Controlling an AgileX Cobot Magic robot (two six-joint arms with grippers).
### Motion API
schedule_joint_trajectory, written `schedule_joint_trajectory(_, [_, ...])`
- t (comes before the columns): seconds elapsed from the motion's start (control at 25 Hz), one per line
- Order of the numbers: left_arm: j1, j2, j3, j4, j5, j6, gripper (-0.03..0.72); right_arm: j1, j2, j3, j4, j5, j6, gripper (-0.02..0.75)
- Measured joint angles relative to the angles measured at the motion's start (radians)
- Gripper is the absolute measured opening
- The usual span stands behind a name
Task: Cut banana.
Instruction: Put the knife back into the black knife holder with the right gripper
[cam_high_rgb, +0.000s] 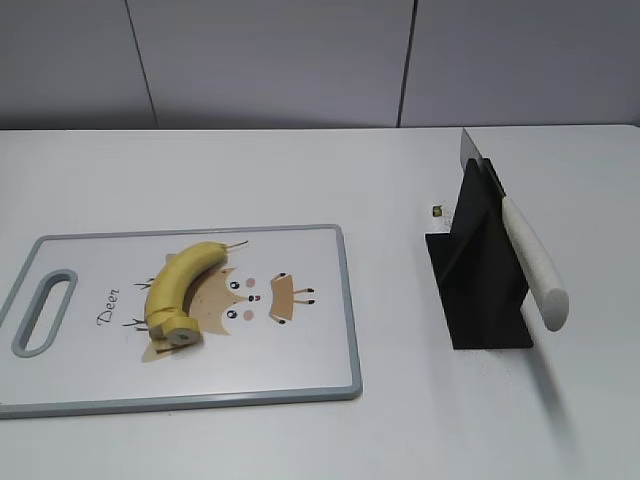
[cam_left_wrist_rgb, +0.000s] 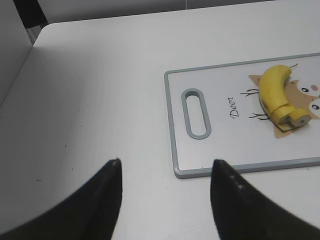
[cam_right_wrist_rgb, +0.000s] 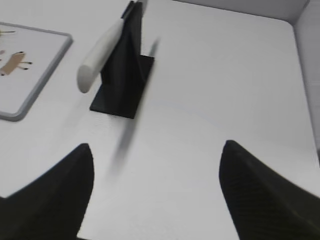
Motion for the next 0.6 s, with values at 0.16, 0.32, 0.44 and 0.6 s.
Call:
schedule_joint_trajectory(0.16, [0.0, 0.0, 0.0, 0.0, 0.0, 0.0, 0.551, -0.119, 0.0, 0.0, 0.0, 0.0, 0.0, 0.591])
schedule_joint_trajectory(0.32, [0.0, 0.0, 0.0, 0.0, 0.0, 0.0, 0.551, -0.142, 0.0, 0.0, 0.0, 0.0, 0.0, 0.592])
schedule_joint_trajectory(0.44, [0.0, 0.0, 0.0, 0.0, 0.0, 0.0, 0.551, -0.144, 0.0, 0.0, 0.001, 0.0, 0.0, 0.592])
schedule_joint_trajectory(0.6, [0.0, 0.0, 0.0, 0.0, 0.0, 0.0, 0.551, -0.144, 0.0, 0.0, 0.003, 0.0, 0.0, 0.592])
